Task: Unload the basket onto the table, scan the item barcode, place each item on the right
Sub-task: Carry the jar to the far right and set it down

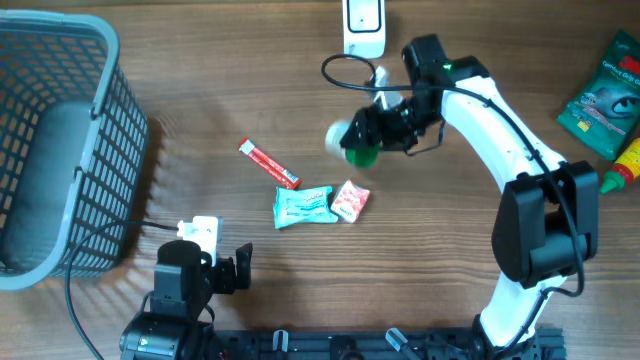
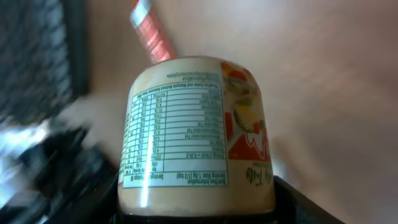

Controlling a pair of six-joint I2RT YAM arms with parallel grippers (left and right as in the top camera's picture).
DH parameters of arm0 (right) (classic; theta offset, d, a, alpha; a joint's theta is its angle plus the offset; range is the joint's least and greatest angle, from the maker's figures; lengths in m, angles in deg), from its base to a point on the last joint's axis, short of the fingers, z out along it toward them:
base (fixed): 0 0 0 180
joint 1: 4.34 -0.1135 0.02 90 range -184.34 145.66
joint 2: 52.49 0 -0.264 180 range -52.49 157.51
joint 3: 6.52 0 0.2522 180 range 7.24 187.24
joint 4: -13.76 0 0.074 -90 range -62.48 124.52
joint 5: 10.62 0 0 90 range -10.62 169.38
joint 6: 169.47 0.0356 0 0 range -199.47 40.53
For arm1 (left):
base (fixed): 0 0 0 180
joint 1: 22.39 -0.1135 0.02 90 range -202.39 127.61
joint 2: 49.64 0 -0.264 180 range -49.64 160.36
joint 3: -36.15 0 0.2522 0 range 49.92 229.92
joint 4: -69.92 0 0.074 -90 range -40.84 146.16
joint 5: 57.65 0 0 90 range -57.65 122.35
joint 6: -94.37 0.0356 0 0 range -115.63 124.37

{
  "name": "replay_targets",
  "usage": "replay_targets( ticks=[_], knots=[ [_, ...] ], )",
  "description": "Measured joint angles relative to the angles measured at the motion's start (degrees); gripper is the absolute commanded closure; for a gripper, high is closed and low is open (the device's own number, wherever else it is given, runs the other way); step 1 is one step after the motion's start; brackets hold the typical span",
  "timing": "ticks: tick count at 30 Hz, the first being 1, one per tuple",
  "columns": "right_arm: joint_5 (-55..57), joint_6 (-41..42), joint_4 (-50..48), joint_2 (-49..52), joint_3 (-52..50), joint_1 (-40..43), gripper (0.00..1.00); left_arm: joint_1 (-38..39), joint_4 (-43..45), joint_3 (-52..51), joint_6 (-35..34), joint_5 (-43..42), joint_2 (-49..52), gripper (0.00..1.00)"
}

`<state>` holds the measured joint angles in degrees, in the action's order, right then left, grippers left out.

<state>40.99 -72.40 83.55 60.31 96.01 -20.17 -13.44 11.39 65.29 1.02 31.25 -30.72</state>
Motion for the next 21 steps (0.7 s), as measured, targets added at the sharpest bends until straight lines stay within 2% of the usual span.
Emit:
replay_targets(
  ticks=[4,8,18,21],
  knots=[
    [9.25,7.15,-11.45,0.02,-0.11,0.11,0.6,0.0,0.0,0.0,0.0,0.0,0.0,0.0],
    [14.25,10.93,-22.03,0.0,-0.11,0.2,0.59,0.0,-0.02,0.0,0.0,0.0,0.0,0.0],
    [26.97,12.96,-37.64,0.0,-0.11,0.2,0.58,0.0,-0.02,0.0,0.0,0.0,0.0,0.0],
    [31.26,12.24,-46.31,0.48,-0.11,0.2,0.58,0.0,0.0,0.0,0.0,0.0,0.0,0.0]
  ],
)
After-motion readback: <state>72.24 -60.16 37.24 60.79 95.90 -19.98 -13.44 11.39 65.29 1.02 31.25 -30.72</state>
